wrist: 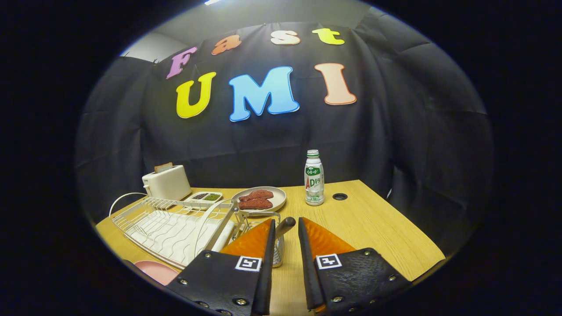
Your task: Take the plate from the dish rack, then take the spoon from the basket and place it into the plate.
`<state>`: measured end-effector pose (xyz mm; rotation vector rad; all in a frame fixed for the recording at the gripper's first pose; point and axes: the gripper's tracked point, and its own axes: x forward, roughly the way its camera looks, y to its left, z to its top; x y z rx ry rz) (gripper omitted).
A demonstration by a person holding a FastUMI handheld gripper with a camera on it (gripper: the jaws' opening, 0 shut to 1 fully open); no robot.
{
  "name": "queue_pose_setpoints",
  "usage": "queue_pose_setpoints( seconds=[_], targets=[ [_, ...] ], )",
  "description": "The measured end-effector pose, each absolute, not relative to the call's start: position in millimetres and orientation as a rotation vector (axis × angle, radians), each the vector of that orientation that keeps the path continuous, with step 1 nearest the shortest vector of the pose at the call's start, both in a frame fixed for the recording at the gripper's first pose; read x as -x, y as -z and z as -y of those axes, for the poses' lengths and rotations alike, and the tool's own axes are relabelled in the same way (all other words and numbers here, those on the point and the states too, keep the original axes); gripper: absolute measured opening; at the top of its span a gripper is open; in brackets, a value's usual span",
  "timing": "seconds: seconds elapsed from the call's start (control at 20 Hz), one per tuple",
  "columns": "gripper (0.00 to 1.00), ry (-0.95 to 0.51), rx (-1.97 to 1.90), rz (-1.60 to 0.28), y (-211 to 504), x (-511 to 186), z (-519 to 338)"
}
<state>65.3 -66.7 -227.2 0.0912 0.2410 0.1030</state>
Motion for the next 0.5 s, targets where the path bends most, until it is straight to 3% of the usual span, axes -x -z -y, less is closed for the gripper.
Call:
queue_pose_setpoints(
  seconds=[0.35, 0.5],
  targets=[
    [0.31, -0.089, -0.135, -0.215, 227.5, -92.8, 65.0],
    [0.25, -0.091, -0.172, -0.217, 229.3, -96.5, 63.6]
  ],
)
